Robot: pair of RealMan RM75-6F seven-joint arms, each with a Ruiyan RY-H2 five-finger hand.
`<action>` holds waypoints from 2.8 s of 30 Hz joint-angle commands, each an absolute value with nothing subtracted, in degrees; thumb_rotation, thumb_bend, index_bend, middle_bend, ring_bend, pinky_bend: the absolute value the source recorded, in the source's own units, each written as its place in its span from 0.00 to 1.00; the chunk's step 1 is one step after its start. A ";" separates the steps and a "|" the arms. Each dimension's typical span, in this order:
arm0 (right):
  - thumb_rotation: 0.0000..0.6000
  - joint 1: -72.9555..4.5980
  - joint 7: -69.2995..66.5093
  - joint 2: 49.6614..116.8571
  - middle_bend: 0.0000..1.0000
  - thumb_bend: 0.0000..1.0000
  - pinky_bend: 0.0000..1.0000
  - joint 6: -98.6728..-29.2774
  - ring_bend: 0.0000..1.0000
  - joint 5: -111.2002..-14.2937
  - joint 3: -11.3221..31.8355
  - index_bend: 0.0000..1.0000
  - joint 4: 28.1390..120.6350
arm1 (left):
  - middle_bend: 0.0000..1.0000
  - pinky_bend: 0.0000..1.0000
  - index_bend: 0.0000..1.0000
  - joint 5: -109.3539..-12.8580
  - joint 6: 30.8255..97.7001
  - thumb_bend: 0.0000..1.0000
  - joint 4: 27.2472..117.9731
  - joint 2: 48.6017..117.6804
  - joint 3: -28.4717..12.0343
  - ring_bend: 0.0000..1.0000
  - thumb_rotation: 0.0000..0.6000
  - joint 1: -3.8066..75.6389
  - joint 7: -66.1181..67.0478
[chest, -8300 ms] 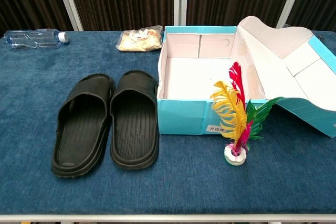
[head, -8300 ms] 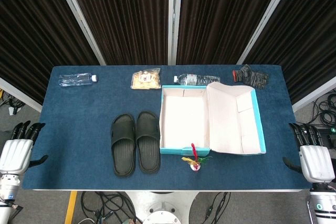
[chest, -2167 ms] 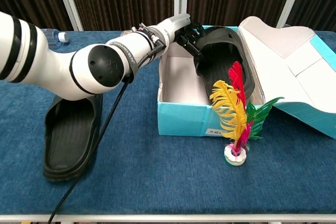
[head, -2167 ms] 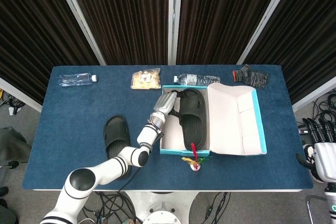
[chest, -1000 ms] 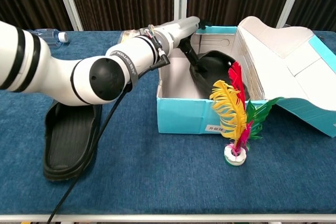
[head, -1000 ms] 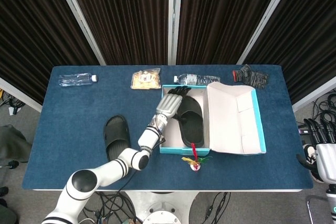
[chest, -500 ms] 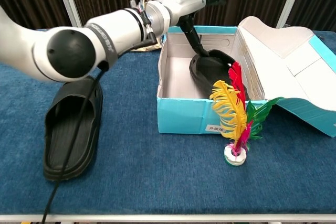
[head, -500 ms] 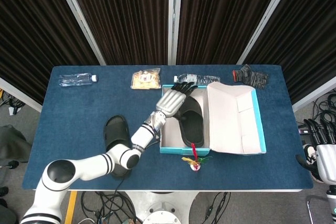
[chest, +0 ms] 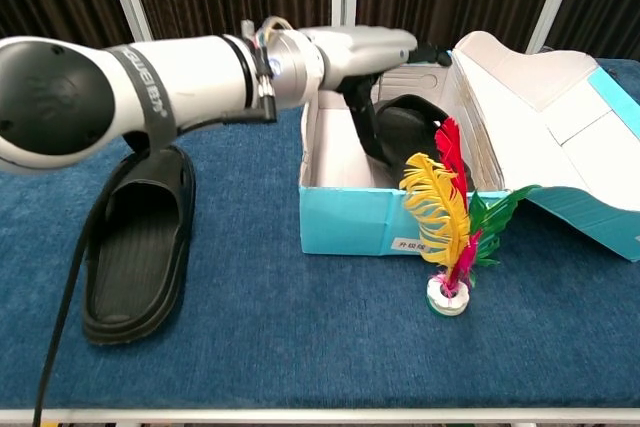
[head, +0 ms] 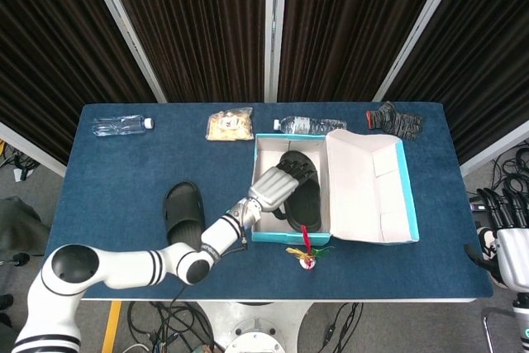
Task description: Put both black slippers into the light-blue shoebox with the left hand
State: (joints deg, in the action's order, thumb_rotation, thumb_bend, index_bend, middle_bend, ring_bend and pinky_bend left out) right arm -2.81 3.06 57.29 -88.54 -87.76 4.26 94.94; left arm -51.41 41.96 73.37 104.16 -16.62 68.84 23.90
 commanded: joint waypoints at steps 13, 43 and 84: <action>1.00 -2.30 2.64 57.24 0.10 0.07 0.04 -89.09 0.00 -87.74 4.17 0.00 94.72 | 0.00 0.08 0.02 -45.43 41.55 0.02 64.84 110.70 -15.50 0.00 1.00 71.05 26.46; 1.00 -4.36 -0.29 58.76 0.10 0.07 0.05 -86.70 0.00 -89.26 4.24 0.00 91.83 | 0.00 0.54 0.04 -40.06 48.84 0.02 100.11 69.75 -7.62 0.50 1.00 48.66 18.49; 1.00 -5.04 -0.69 59.61 0.10 0.07 0.05 -86.05 0.00 -88.82 3.78 0.00 91.15 | 0.36 0.73 0.38 1.33 48.86 0.02 87.19 85.10 0.09 0.84 1.00 64.31 31.98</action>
